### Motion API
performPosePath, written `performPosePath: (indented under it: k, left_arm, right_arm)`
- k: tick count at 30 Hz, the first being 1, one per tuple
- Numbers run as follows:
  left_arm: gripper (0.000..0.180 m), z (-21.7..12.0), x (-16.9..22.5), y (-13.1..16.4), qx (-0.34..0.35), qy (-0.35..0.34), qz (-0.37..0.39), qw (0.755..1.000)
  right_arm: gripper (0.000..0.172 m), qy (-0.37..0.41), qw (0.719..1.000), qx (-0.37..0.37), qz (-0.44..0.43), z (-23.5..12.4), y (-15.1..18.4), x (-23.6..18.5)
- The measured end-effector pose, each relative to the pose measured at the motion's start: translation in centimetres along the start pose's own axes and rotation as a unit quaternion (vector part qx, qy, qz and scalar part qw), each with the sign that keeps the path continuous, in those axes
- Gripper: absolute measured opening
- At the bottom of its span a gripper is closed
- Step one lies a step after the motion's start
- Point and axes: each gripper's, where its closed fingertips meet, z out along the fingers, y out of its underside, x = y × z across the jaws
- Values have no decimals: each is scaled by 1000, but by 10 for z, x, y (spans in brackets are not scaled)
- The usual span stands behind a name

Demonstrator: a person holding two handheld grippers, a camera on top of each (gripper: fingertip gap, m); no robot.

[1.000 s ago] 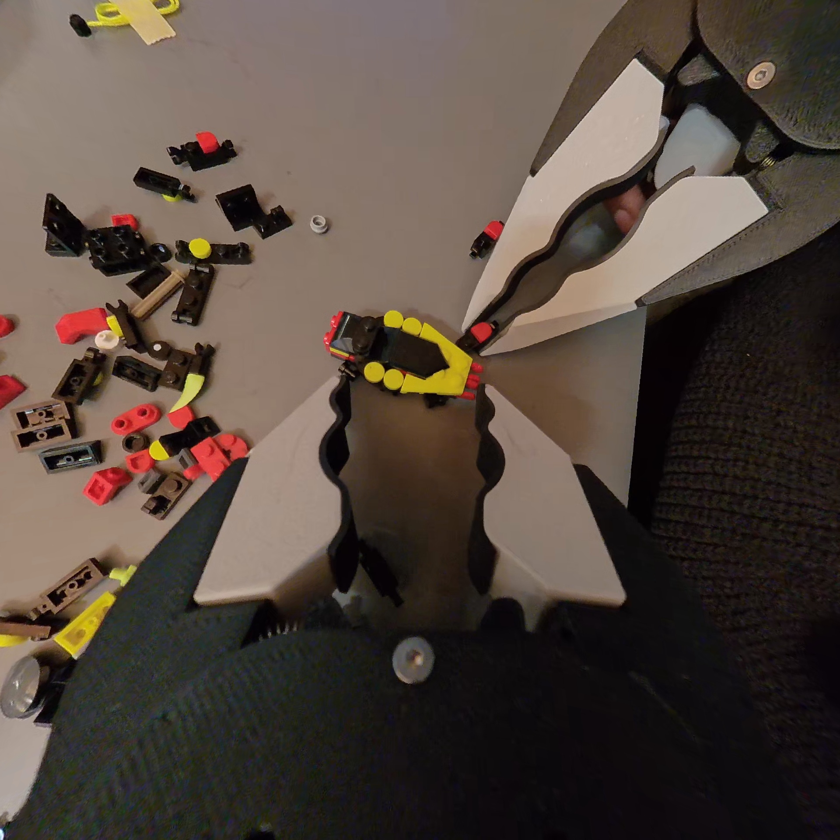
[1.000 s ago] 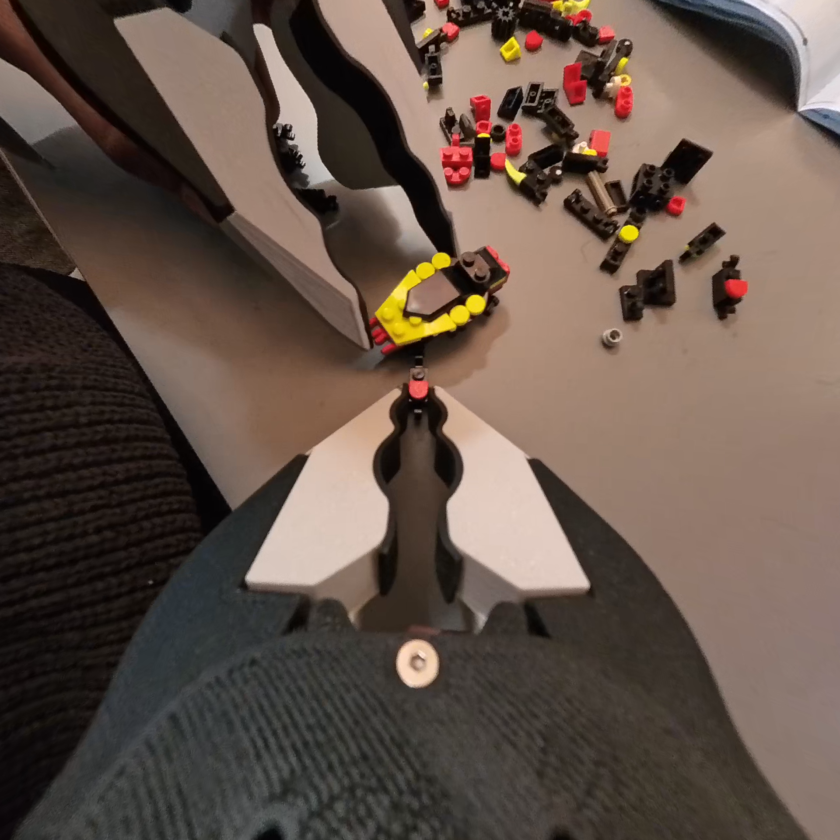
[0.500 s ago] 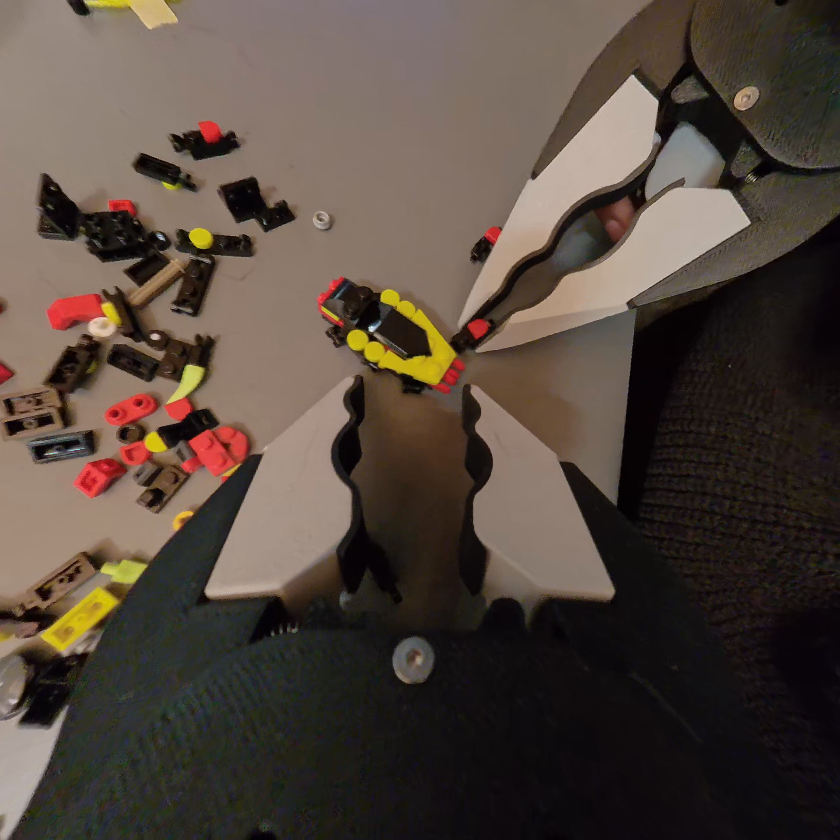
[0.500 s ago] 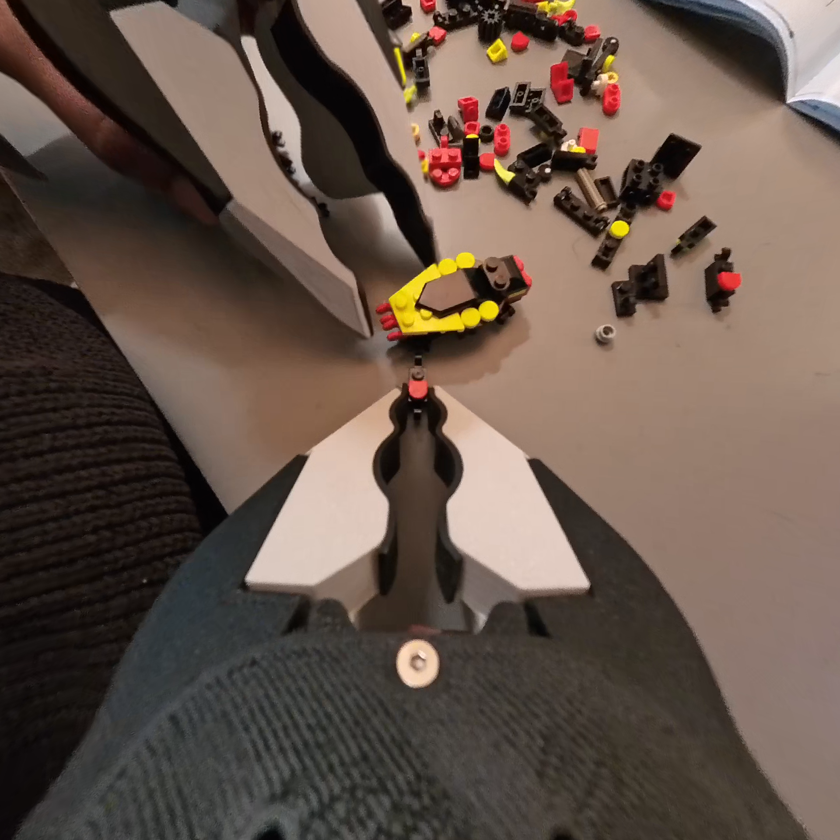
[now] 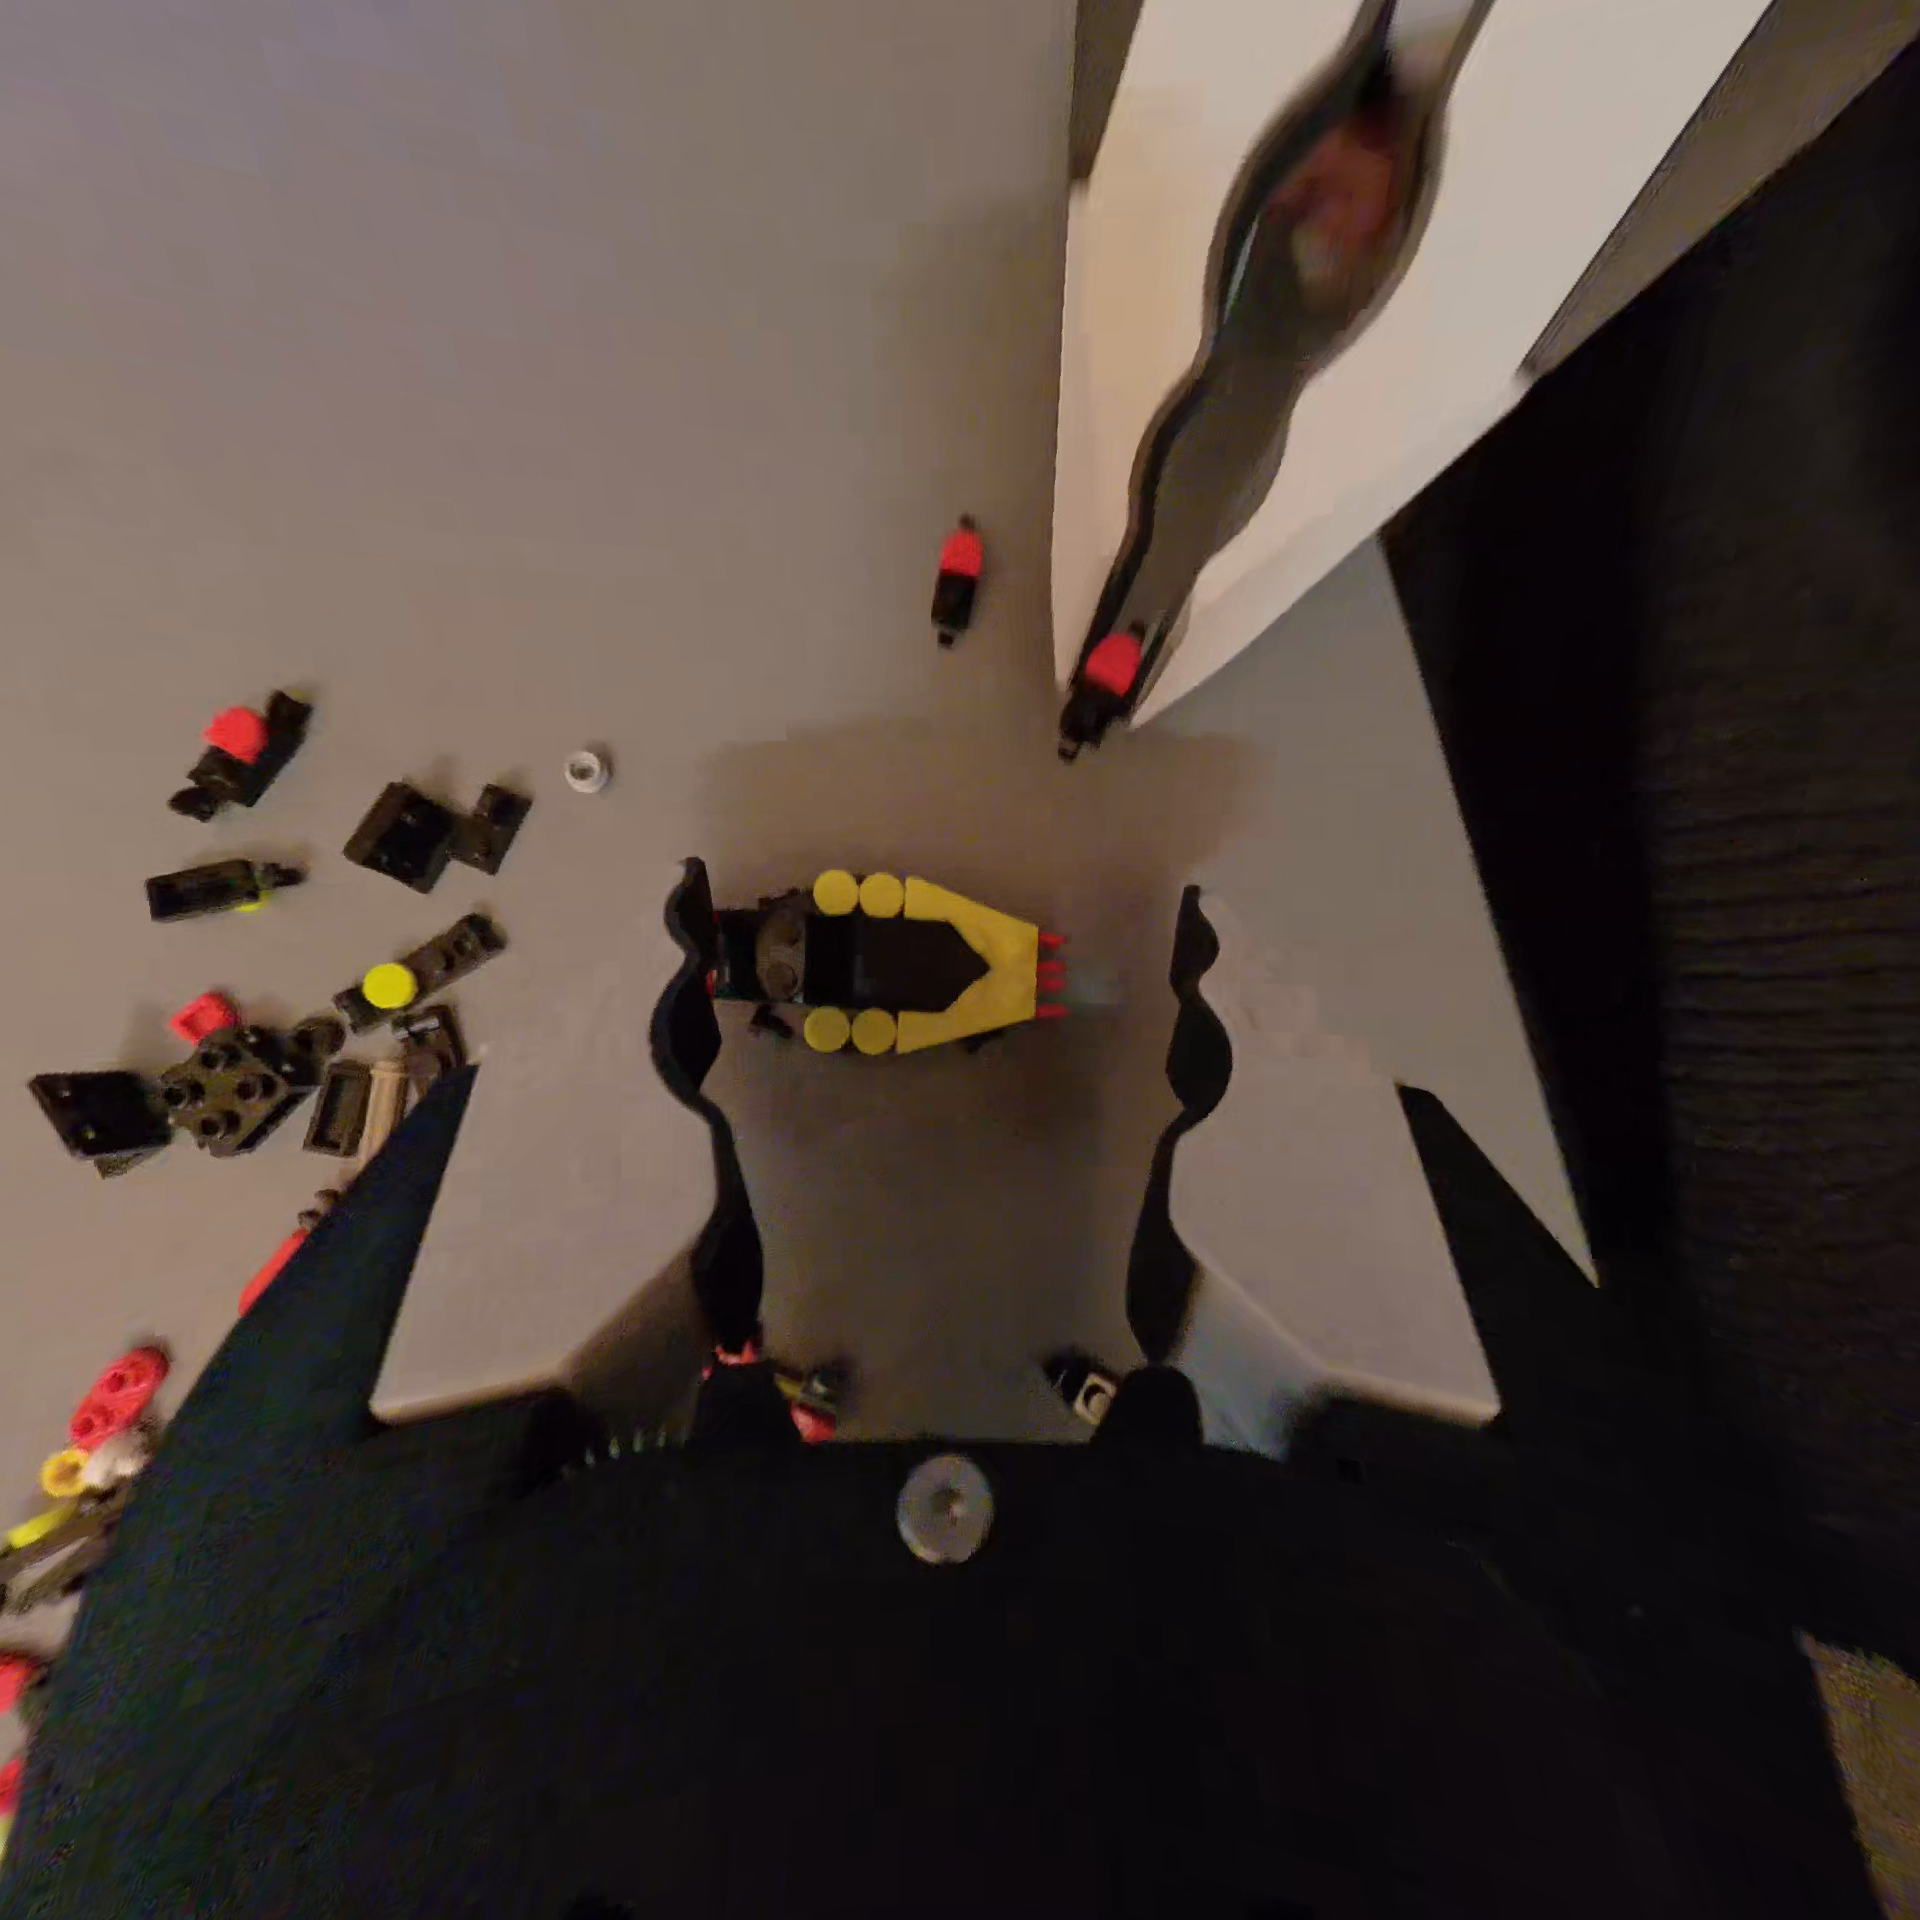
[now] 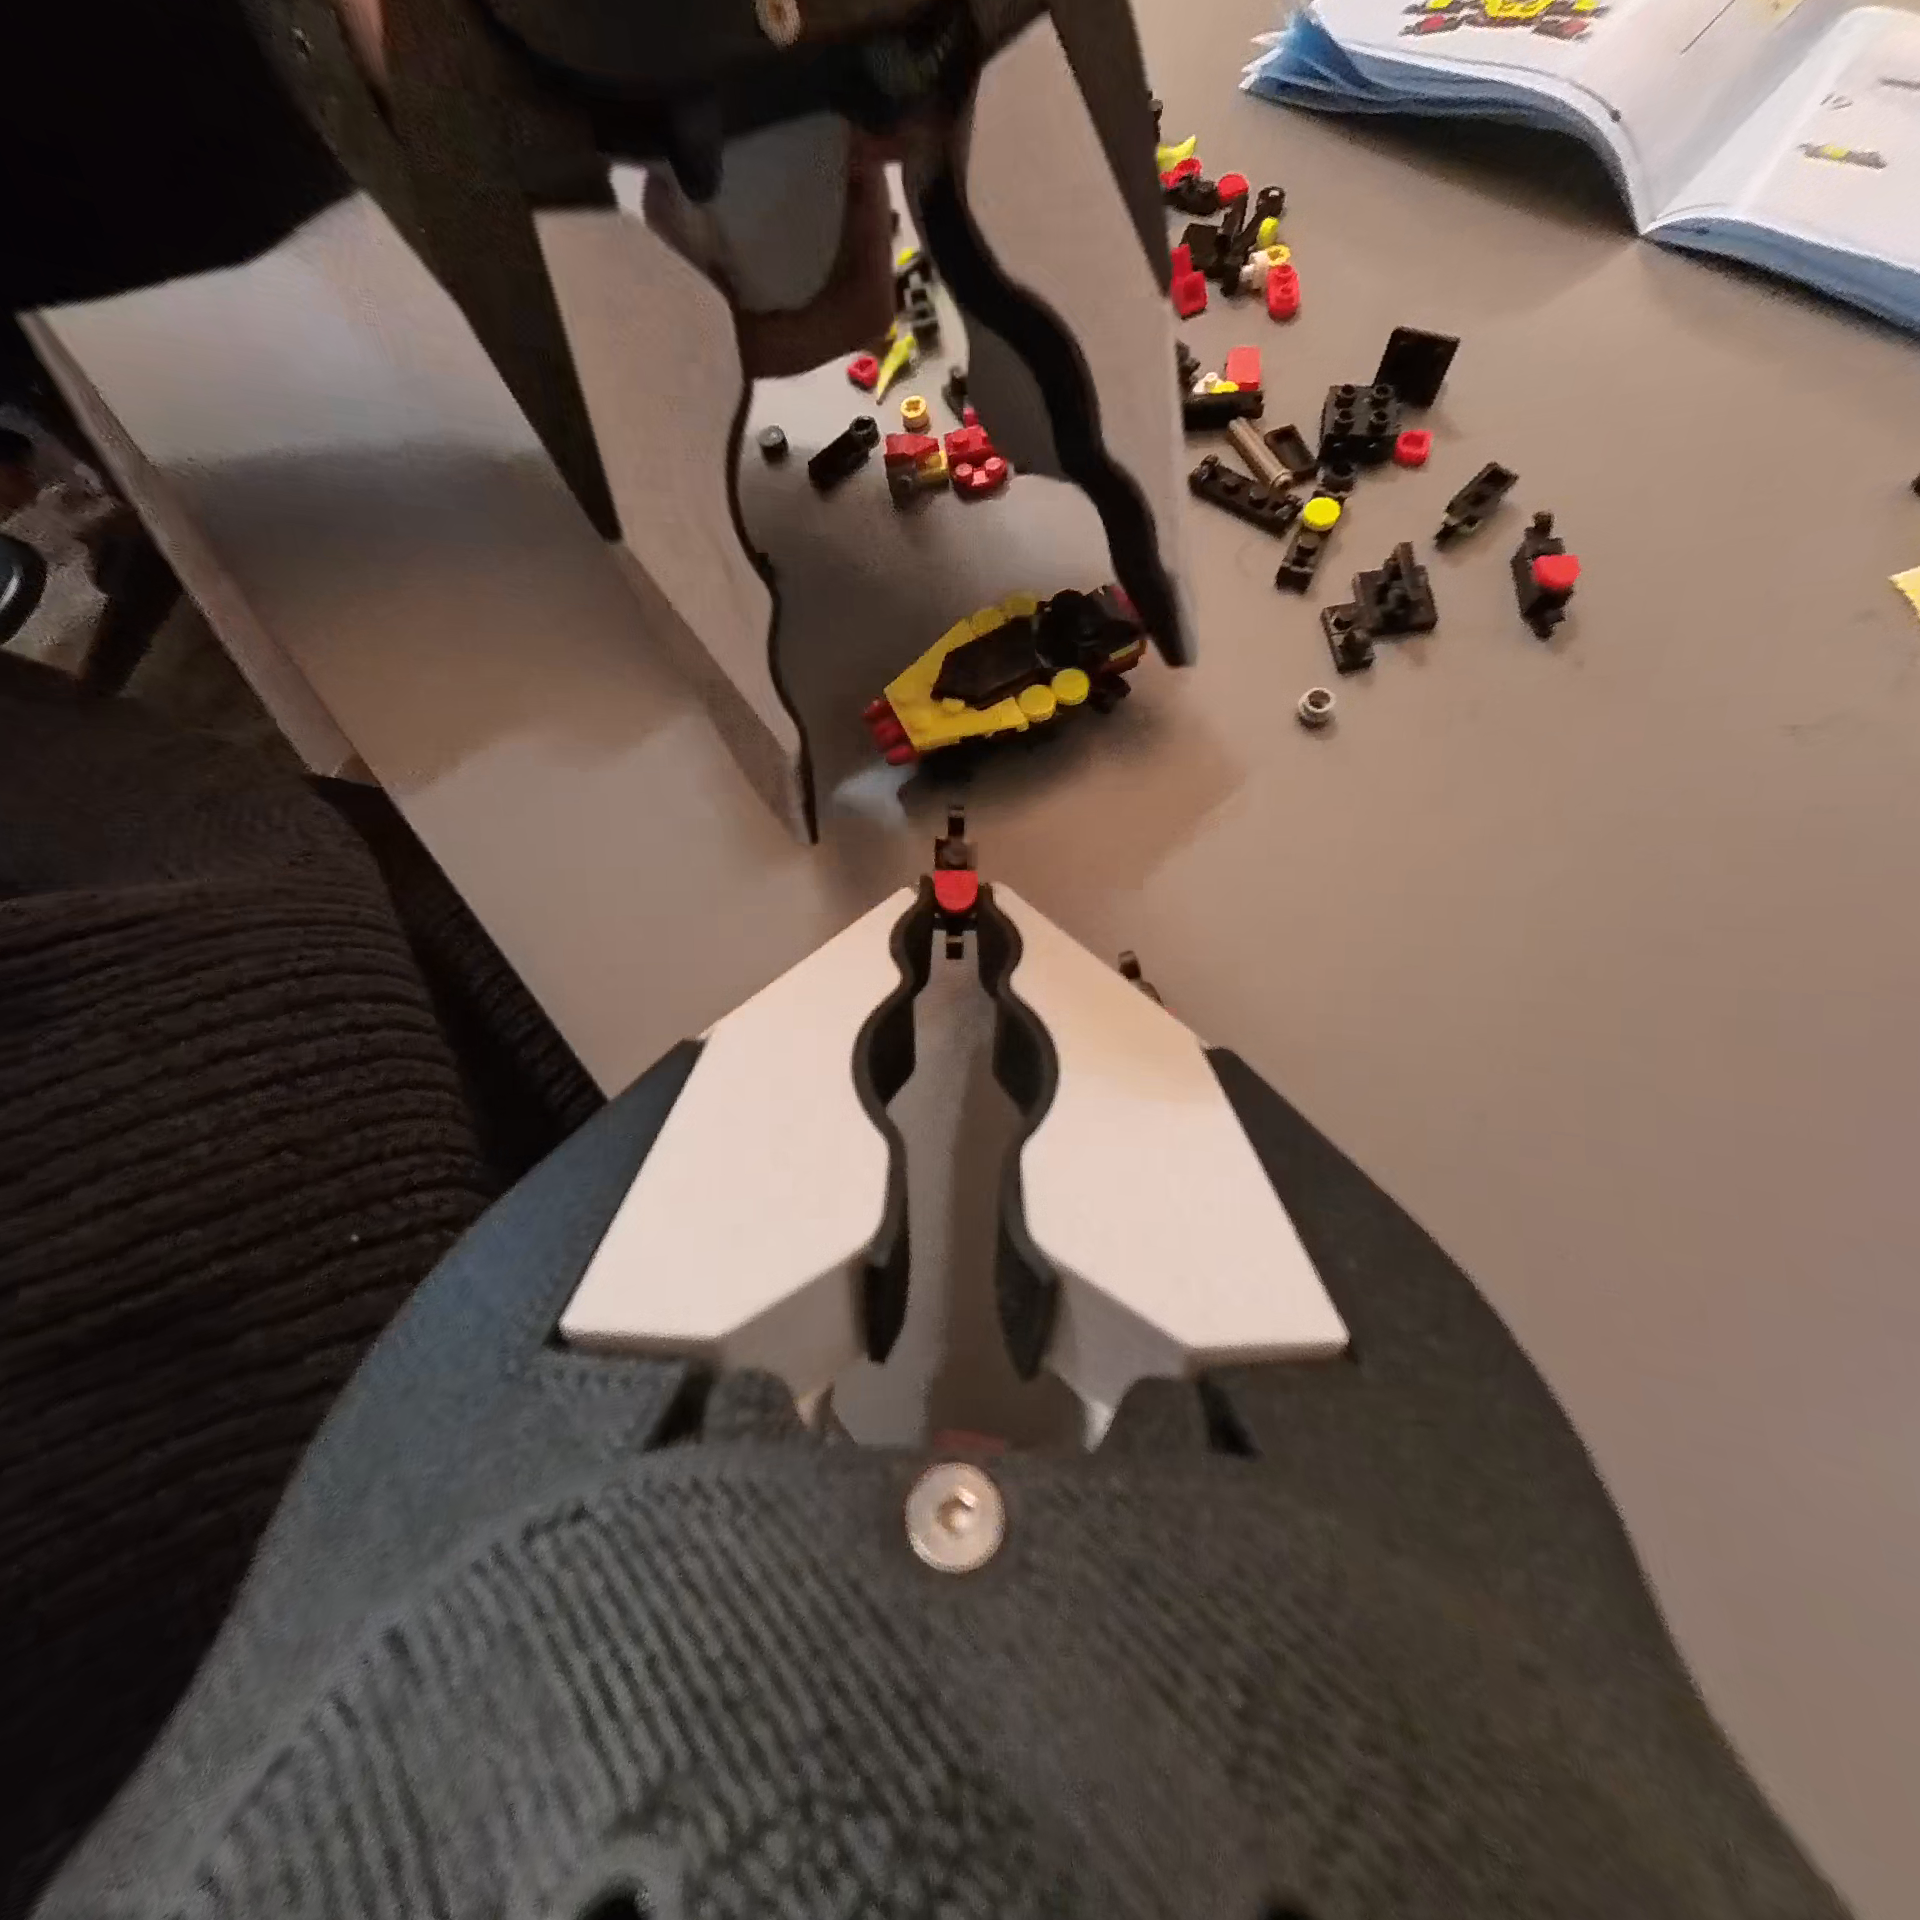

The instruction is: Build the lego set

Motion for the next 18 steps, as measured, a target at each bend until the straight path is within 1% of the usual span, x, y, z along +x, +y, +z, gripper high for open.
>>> performPosePath:
  k: [3,7,9,10,12,14,15,17,18]
  left_arm:
    - [87,-4,3,14,-43,-10,6,999]
    - [84,-20,15,30,-58,-16,-29,998]
    - [82,-27,15,36,-60,-38,-37,997]
    - [79,-29,10,34,-50,-58,-39,996]
    - [76,-30,1,19,-11,-82,-54,995]
    - [74,-21,-1,3,25,-79,-76,994]
    - [74,-14,-1,-1,29,-75,-78,994]
    - [59,0,-8,3,1,-97,-68,993]
    - [61,6,-8,8,-16,-100,-54,993]
  right_arm:
    - [6,1,1000,7,5,-5,0,1]
    - [6,-17,1000,14,16,-5,-1,-1]
    - [6,-27,999,16,20,-5,-2,-3]
    - [6,-28,999,16,21,-6,-2,-2]
    - [6,-25,999,17,21,-7,-2,0]
    - [6,-20,999,21,22,-9,-3,4]
    - [6,-18,999,23,24,-10,-4,6]
    - [6,-14,999,26,27,-12,-5,9]
    - [6,-13,999,28,29,-13,-6,10]
